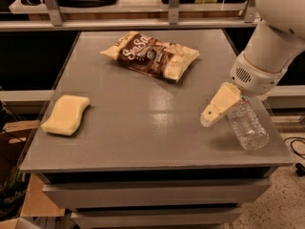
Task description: Move water bottle near sponge
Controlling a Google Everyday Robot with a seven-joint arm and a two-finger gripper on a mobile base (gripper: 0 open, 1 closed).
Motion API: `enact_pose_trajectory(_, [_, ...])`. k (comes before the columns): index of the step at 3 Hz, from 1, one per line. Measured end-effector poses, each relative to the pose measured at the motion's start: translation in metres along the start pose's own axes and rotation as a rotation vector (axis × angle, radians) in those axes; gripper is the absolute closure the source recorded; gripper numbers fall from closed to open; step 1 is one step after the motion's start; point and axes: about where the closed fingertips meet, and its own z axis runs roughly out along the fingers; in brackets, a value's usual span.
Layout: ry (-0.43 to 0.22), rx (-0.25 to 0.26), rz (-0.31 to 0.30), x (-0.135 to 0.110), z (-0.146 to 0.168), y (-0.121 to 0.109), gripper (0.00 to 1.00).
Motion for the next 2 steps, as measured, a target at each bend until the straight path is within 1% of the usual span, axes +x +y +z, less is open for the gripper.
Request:
enact_pose_trajectory(1, [0.001, -0.003, 0.063, -0.0003, 0.0071, -0.0027, 0.00])
enact_pose_trajectory(2, [-0.007, -0.005, 0.164, -0.0005, 0.0101, -0.0060, 0.00])
